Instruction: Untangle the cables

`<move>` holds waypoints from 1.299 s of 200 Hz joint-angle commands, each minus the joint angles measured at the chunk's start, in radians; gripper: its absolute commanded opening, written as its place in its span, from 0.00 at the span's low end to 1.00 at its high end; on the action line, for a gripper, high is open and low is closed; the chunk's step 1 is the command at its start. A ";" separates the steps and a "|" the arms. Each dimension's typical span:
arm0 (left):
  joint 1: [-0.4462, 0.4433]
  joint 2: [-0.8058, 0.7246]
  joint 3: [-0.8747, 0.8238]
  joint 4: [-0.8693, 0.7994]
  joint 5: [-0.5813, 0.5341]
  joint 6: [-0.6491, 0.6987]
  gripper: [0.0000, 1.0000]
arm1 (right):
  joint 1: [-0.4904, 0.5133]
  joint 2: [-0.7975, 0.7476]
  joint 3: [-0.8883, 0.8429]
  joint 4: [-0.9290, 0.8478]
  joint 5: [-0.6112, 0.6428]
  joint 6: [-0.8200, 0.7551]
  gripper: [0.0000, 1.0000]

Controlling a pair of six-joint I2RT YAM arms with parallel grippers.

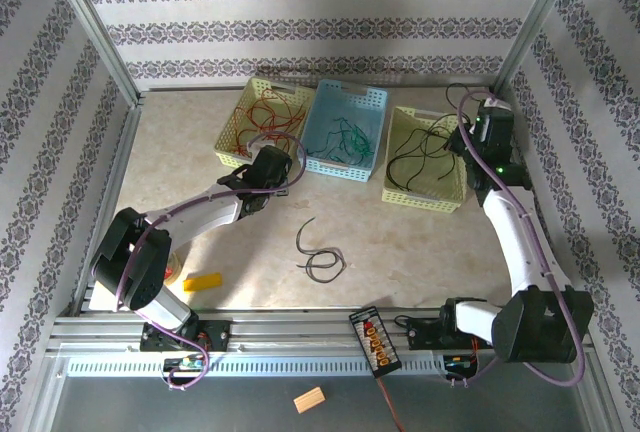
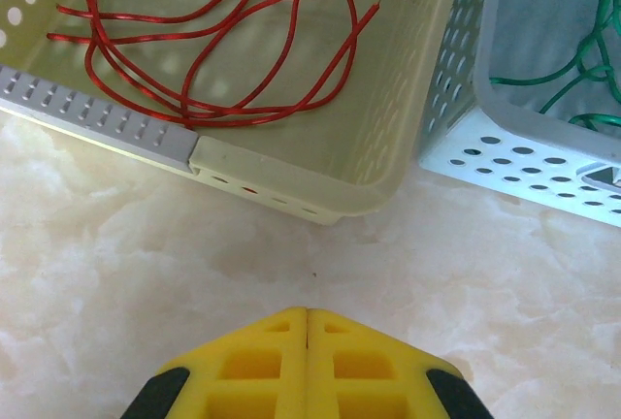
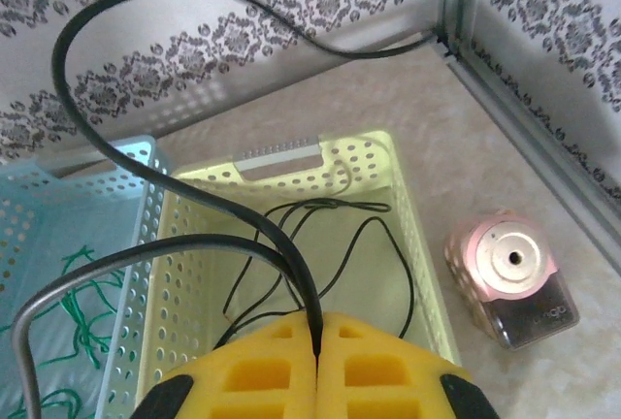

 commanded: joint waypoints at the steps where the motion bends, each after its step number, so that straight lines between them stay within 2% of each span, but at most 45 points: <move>1: -0.013 0.001 0.005 0.000 0.009 0.026 0.00 | -0.004 0.034 -0.035 0.012 -0.043 0.033 0.00; 29: -0.016 0.001 -0.006 -0.011 0.079 0.078 0.00 | -0.004 0.080 -0.074 0.018 -0.065 0.060 0.00; 38: -0.020 -0.003 -0.013 -0.016 0.118 0.108 0.01 | -0.004 0.096 -0.074 0.008 -0.054 0.062 0.03; 45: -0.024 -0.008 -0.023 -0.020 0.161 0.140 0.01 | -0.004 0.105 -0.071 0.002 -0.048 0.065 0.13; 53: -0.029 -0.016 -0.036 -0.020 0.232 0.186 0.02 | -0.005 0.107 -0.071 0.000 -0.037 0.072 0.37; 59: -0.034 -0.023 -0.044 -0.027 0.288 0.219 0.05 | -0.004 0.105 -0.071 -0.003 -0.027 0.080 0.47; 70: -0.050 -0.034 -0.056 -0.051 0.397 0.277 0.12 | -0.004 0.098 -0.074 -0.001 -0.014 0.086 0.56; 77: -0.067 -0.038 -0.057 -0.084 0.433 0.306 0.16 | -0.004 0.092 -0.076 -0.001 -0.007 0.088 0.59; 95: -0.134 -0.047 -0.058 -0.183 0.490 0.390 0.29 | -0.004 0.073 -0.082 -0.002 0.002 0.093 0.60; 105: -0.178 -0.053 -0.068 -0.230 0.473 0.419 0.38 | -0.004 0.062 -0.087 0.000 0.006 0.092 0.60; 138: -0.270 -0.125 -0.118 -0.340 0.392 0.472 0.45 | -0.004 0.043 -0.102 -0.003 0.023 0.086 0.61; 144: -0.274 -0.142 -0.129 -0.352 0.396 0.482 0.46 | -0.004 0.043 -0.104 -0.001 0.025 0.085 0.61; 154: -0.275 -0.161 -0.139 -0.371 0.410 0.497 0.54 | -0.004 0.044 -0.105 0.000 0.029 0.084 0.61; 203: -0.295 -0.166 -0.086 -0.504 0.493 0.641 0.60 | -0.005 0.063 -0.094 0.004 0.022 0.091 0.61; 225: -0.301 -0.190 -0.079 -0.549 0.545 0.706 0.66 | -0.006 0.066 -0.091 0.002 0.020 0.087 0.61; 241: -0.303 -0.179 -0.086 -0.557 0.567 0.743 0.75 | -0.006 0.066 -0.093 0.002 0.021 0.085 0.61; 260: -0.315 -0.130 -0.066 -0.584 0.576 0.775 0.77 | -0.006 0.063 -0.093 0.000 0.017 0.083 0.61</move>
